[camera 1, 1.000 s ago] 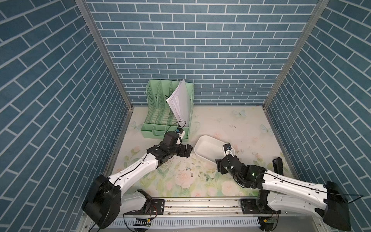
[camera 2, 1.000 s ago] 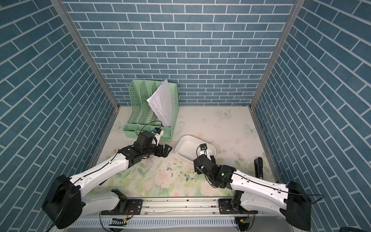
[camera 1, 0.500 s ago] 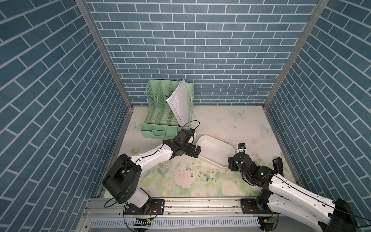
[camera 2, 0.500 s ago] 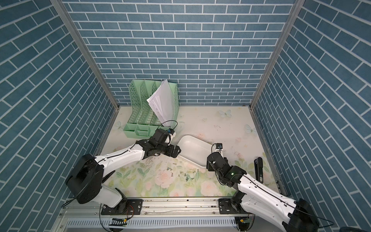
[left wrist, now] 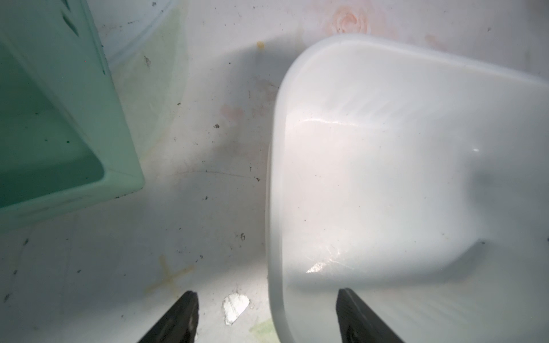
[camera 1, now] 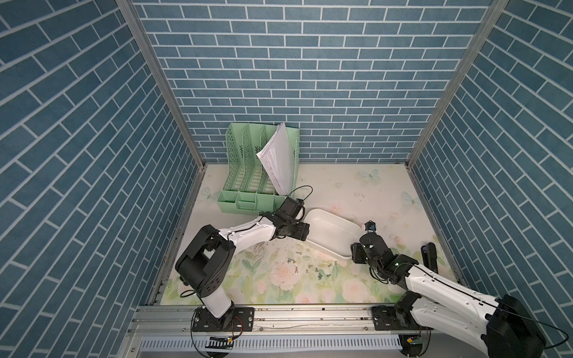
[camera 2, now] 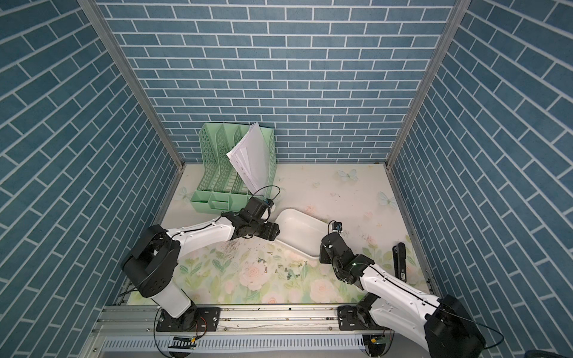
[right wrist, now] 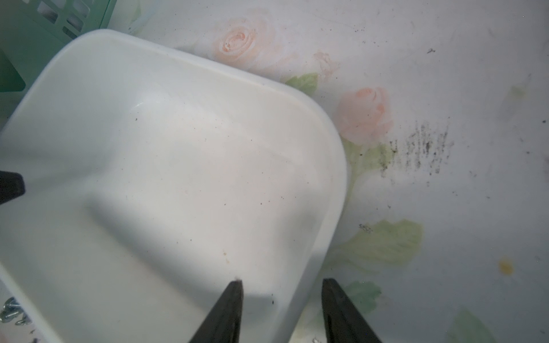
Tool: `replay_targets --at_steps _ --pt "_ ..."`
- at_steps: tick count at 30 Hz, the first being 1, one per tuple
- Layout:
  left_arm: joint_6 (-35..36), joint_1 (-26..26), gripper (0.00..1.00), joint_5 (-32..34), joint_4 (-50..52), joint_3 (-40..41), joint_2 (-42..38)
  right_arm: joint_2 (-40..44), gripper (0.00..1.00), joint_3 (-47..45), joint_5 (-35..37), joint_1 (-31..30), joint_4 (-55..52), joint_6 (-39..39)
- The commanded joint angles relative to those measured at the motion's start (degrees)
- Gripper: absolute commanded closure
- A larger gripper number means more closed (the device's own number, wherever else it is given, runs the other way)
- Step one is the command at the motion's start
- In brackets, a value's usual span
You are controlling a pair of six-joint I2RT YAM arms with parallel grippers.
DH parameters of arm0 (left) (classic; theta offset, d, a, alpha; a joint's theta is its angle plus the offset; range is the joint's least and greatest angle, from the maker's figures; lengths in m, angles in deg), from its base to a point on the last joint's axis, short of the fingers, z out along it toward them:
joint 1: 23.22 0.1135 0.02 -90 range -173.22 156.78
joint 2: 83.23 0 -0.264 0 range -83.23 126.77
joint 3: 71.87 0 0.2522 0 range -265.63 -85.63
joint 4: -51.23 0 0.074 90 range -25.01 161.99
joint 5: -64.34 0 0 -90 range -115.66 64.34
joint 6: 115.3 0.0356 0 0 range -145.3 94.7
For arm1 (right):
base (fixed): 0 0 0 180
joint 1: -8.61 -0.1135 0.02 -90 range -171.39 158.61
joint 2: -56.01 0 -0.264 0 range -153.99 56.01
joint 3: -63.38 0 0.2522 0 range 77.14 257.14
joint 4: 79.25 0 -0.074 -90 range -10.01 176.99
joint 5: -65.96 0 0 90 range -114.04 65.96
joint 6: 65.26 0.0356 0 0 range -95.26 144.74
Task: Put the screws on the desktop into the storage box
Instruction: Move the storage box to the center of the board.
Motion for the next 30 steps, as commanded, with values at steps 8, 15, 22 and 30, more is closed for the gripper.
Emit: replay_targets --at_steps 8,15,22,30 --pt "-0.2 -0.2 0.51 2.8 -0.1 -3.2 2.8 -8.2 0.59 2.4 -2.2 1.8 8.6 -3.1" --pt "-0.3 0.8 0.6 4.3 -0.1 -4.9 4.6 -15.4 0.61 6.7 -3.3 3.0 12.4 -5.4" --pt "0.1 3.3 0.61 3.8 -1.1 -6.4 5.6 -21.6 0.61 11.2 -3.7 3.9 15.0 -7.1" --pt "1.2 5.8 0.62 2.8 -1.6 -10.4 9.4 -28.2 0.61 15.8 -4.7 5.4 17.2 -8.4"
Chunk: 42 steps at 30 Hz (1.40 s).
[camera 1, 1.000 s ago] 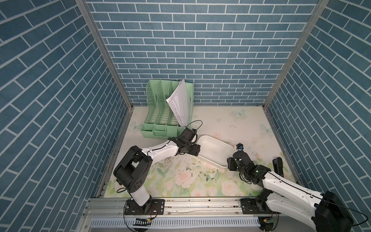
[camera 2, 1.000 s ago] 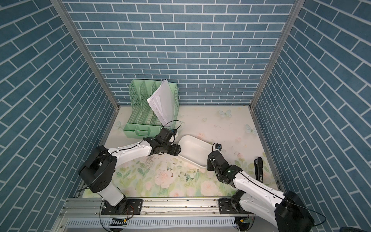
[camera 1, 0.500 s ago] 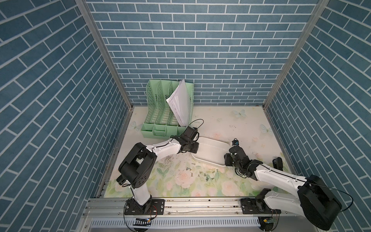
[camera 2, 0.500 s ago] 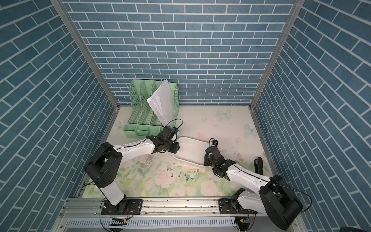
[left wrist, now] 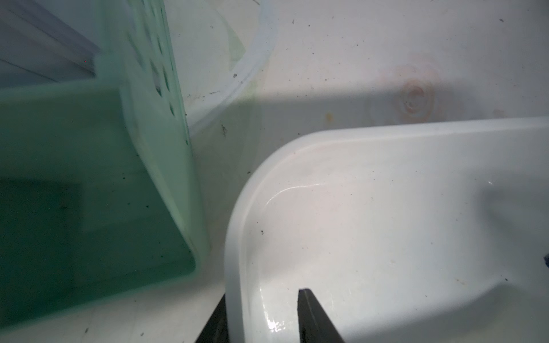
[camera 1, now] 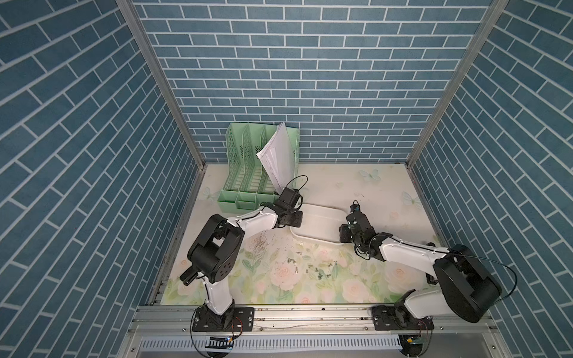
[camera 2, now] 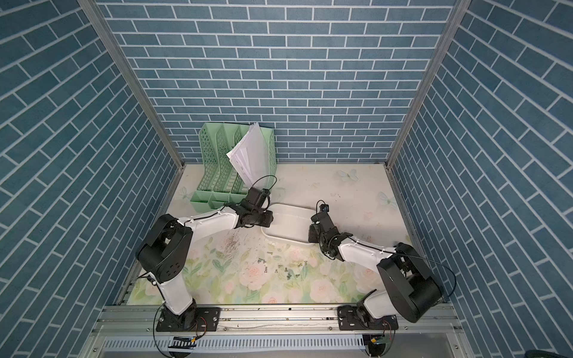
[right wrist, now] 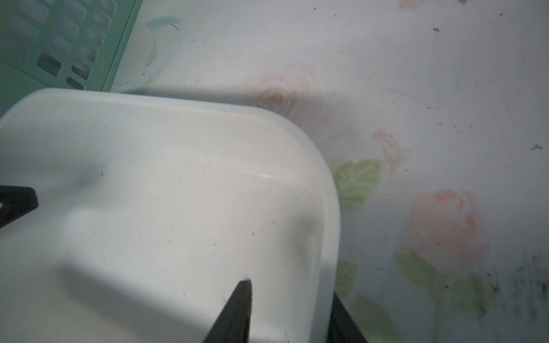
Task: Put the screws on the desktop into the storage box
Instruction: Move the storage box to the center of the board, then pick up the screw from the center of the board.
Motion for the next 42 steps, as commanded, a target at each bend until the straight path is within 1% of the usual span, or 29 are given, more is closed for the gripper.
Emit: replay_targets --at_steps 1,6,8,9,13,16,20,23,26,30,35,39,42 --pt "1.2 0.8 0.62 -0.9 -0.7 -2.5 1.7 -2.0 0.61 2.7 -0.8 0.6 2.4 -2.3" --pt "1.5 2.0 0.6 -1.0 -0.5 -5.0 3.3 -3.8 0.6 5.1 -1.1 1.4 2.2 -3.0" --pt "1.8 2.3 0.57 -1.0 0.1 -5.9 3.6 -4.1 0.58 5.5 -1.3 1.6 2.0 -3.3" --pt "1.9 2.4 0.54 -1.0 0.3 -6.0 3.6 -4.0 0.55 5.6 -1.3 1.7 1.9 -3.4" --pt "1.8 2.7 0.34 -0.9 0.5 -5.8 2.9 -2.6 0.42 6.0 -0.5 1.9 0.7 -4.7" --pt "1.7 2.9 0.18 -0.5 0.7 -5.4 1.7 -0.6 0.35 6.8 0.4 2.0 -1.3 -6.1" --pt "1.9 3.0 0.01 0.3 2.2 -5.4 -1.2 4.1 0.3 7.0 1.0 2.0 -5.3 -7.6" --pt "1.7 3.0 0.0 -1.2 3.1 -4.9 -3.8 8.3 0.27 6.8 1.4 2.0 -8.8 -8.3" --pt "1.0 2.9 0.0 -4.8 2.8 -3.5 -6.6 13.0 0.25 5.8 0.5 1.9 -12.0 -8.6" --pt "-0.1 3.0 0.0 -7.1 3.6 -1.6 -10.3 19.0 0.24 4.6 -0.8 1.5 -17.0 -8.9" --pt "-0.3 2.9 0.0 -5.6 6.8 0.8 -16.3 23.6 0.25 3.8 -1.3 -0.6 -23.7 -8.6" --pt "0.4 2.9 0.0 -4.0 9.4 3.4 -21.4 25.1 0.3 2.5 -0.7 -4.1 -26.4 -6.2" --pt "0.6 2.9 0.0 -1.5 11.3 5.7 -24.7 24.3 0.33 1.8 0.7 -7.8 -28.1 -4.6"
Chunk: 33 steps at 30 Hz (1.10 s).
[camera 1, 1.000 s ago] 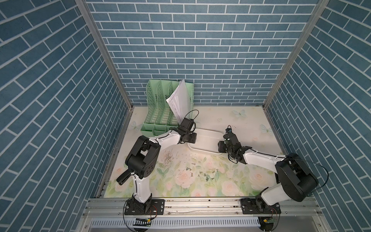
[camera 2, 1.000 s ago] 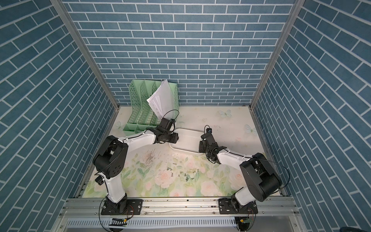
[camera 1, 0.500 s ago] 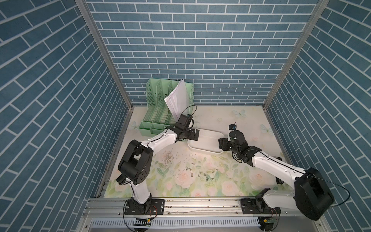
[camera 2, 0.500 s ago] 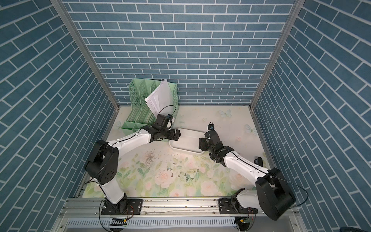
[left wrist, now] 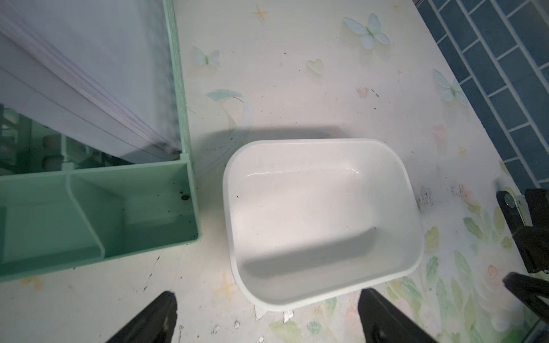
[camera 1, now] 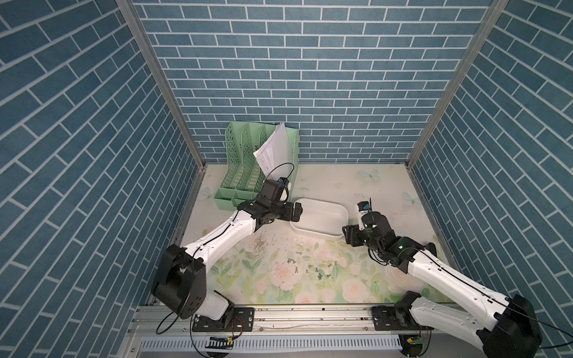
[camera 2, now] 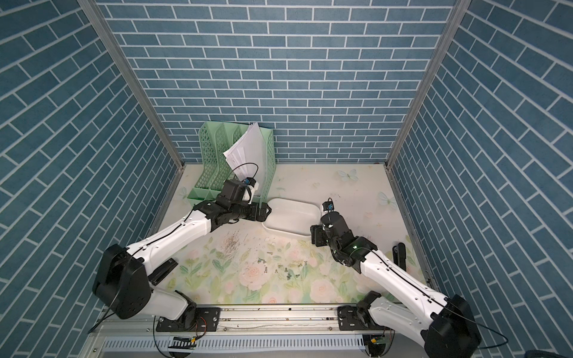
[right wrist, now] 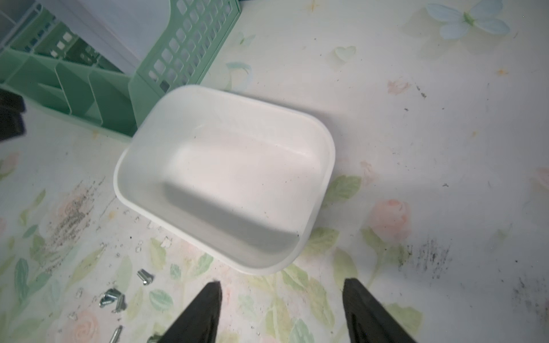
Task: Put the screws on the desktop into the storage box
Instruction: Pick up the screw from the center of the board.
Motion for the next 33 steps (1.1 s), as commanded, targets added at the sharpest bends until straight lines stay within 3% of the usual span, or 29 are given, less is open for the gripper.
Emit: replay_targets --at_steps 1,15,33 --pt "0.4 0.1 0.0 3.1 4.0 2.9 -3.3 -0.6 0.34 -1.1 1.6 -3.7 -4.8 2.8" --pt "-2.3 0.1 0.0 1.8 3.8 16.2 -12.4 -7.9 0.45 -5.8 1.6 -11.6 -0.4 7.5" --pt "-2.3 0.1 0.0 1.5 4.3 20.3 -17.8 -15.5 0.55 -8.0 1.4 -14.6 5.5 9.2"
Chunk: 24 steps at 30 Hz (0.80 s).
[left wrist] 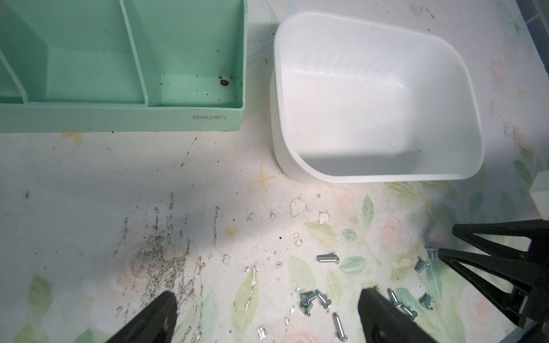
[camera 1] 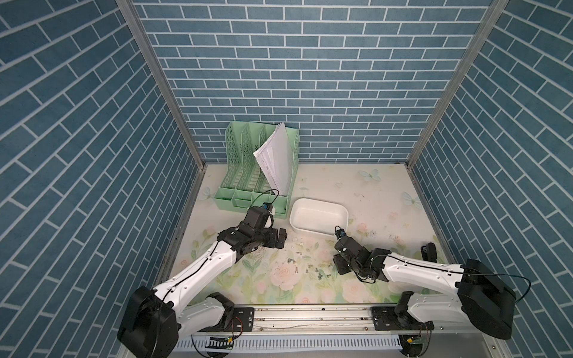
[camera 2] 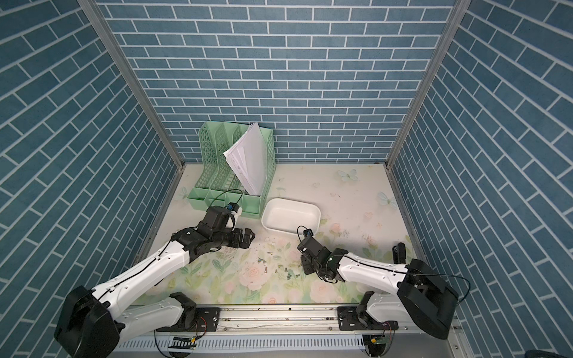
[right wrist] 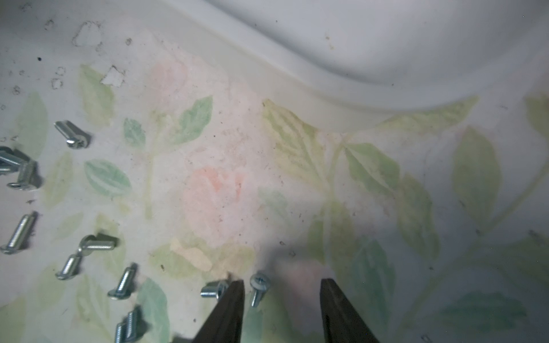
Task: Put the screws on the desktop into the storage box
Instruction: Pick up the screw from the center of the board.
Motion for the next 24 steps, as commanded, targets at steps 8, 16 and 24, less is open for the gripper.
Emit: replay_targets --at_steps 8,16,24 --pt "0.2 0.1 0.0 -0.3 -0.2 1.0 -0.8 -2.2 0.59 -0.6 1.1 -1.1 1.9 2.2" --pt "0.3 0.1 0.0 -0.4 -0.4 1.2 -0.9 -3.4 0.63 -0.3 1.5 -1.7 1.6 2.2" --pt "0.5 0.1 0.0 -0.2 -0.6 1.5 -1.0 -4.5 0.68 -0.1 2.3 -2.3 1.7 2.3"
